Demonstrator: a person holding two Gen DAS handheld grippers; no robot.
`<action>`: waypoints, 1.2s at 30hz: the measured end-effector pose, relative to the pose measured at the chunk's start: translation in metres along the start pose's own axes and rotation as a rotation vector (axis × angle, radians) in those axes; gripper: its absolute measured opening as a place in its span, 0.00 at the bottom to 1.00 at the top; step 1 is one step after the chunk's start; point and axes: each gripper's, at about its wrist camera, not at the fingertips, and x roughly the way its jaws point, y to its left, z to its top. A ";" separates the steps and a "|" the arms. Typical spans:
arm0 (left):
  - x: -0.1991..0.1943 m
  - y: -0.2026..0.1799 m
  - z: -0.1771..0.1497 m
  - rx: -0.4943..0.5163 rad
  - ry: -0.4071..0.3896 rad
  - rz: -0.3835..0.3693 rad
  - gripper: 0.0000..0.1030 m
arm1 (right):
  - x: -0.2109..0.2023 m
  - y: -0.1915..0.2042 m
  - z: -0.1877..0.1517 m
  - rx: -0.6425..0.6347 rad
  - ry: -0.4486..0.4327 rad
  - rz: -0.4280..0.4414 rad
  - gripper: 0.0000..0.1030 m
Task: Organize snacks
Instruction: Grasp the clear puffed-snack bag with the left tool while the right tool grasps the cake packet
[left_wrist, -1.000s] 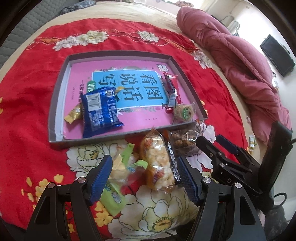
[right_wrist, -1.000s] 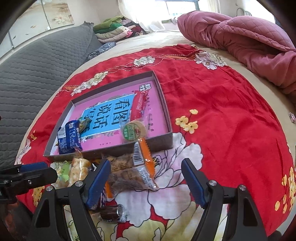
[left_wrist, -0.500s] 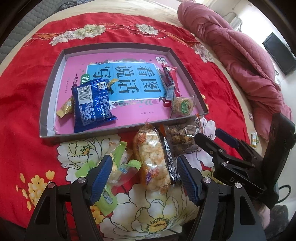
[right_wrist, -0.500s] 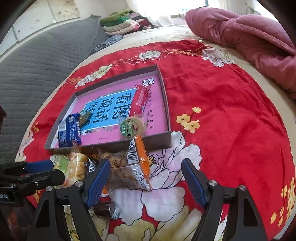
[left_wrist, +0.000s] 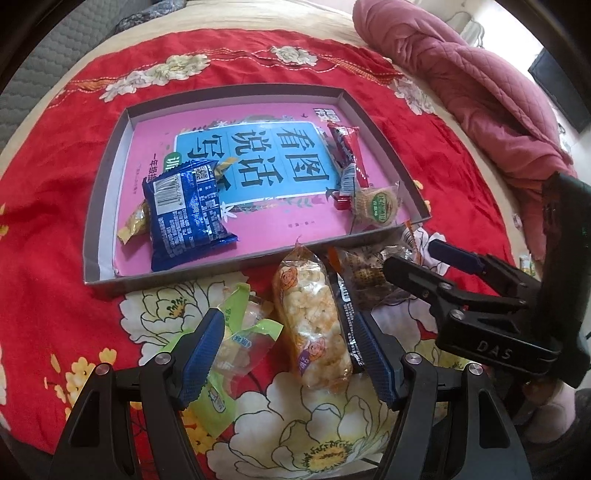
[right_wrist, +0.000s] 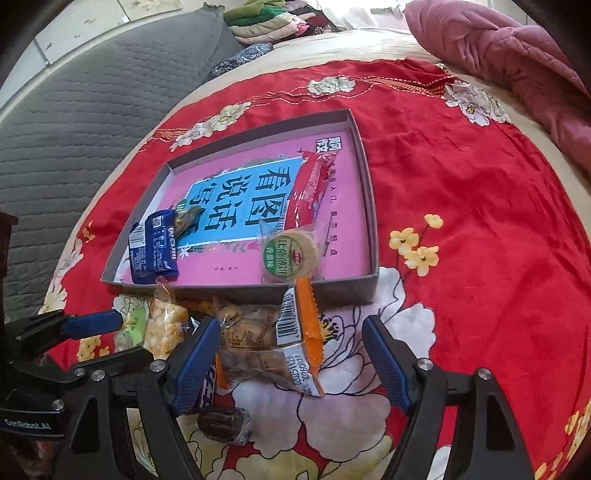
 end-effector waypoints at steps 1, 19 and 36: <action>0.001 -0.001 0.000 0.004 0.001 0.006 0.72 | -0.001 0.001 -0.001 -0.005 0.000 -0.005 0.76; 0.025 0.016 0.003 -0.056 0.045 -0.014 0.72 | 0.012 -0.006 -0.006 0.037 0.038 0.065 0.76; 0.033 0.021 0.005 -0.101 0.053 -0.071 0.64 | 0.033 0.011 -0.005 -0.029 0.067 0.069 0.62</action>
